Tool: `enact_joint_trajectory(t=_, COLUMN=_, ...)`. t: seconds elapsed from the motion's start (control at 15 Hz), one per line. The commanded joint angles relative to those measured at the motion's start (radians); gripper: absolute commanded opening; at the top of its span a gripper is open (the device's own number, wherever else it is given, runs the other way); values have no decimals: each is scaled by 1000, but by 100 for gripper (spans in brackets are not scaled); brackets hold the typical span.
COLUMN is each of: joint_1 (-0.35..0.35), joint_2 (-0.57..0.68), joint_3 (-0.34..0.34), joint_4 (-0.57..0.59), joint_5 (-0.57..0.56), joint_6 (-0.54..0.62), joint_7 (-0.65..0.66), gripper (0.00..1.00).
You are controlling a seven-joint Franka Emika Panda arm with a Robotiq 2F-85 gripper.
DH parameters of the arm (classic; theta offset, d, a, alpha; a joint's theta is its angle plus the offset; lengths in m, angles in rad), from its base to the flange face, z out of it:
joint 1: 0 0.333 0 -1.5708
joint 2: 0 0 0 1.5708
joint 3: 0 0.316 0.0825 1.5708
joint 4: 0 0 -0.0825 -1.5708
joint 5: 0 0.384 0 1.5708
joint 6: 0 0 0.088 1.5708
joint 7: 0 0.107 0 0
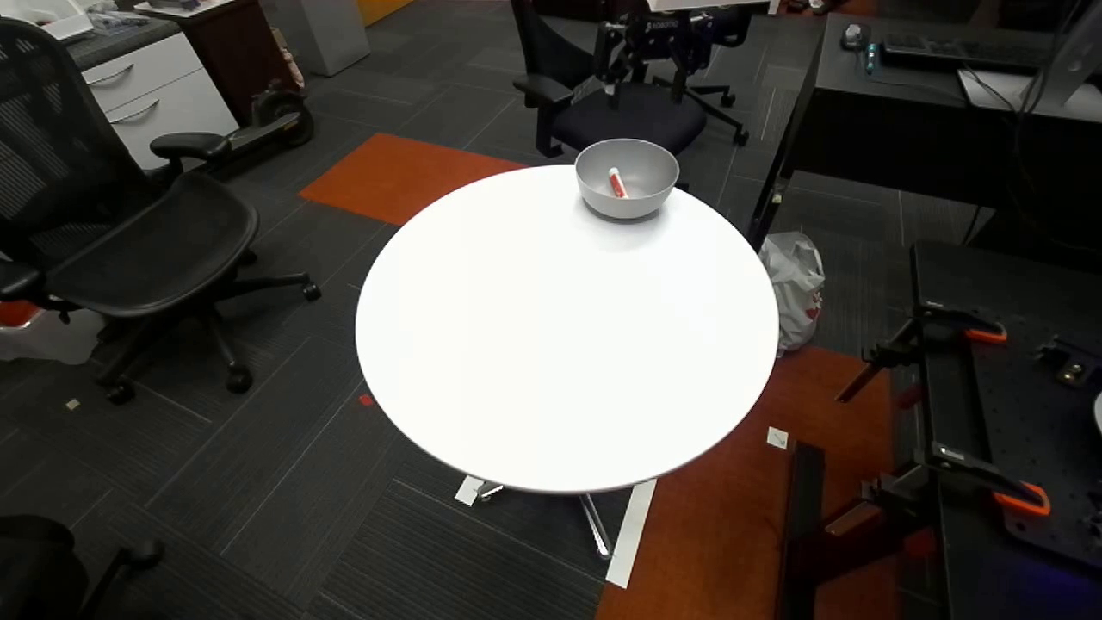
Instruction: Take the marker from the bowl and put it on the table
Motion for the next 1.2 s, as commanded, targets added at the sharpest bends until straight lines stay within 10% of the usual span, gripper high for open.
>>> enact_joint_trajectory(t=0.0, joint_1=4, joint_2=94, joint_3=-16, joint_4=99, joint_5=32, joint_6=-54, joint_7=19, gripper=100)
enact_joint_trajectory(t=1.13, joint_1=-56, joint_2=396, joint_3=-37, joint_4=346, joint_5=74, joint_6=-97, joint_7=2, gripper=100)
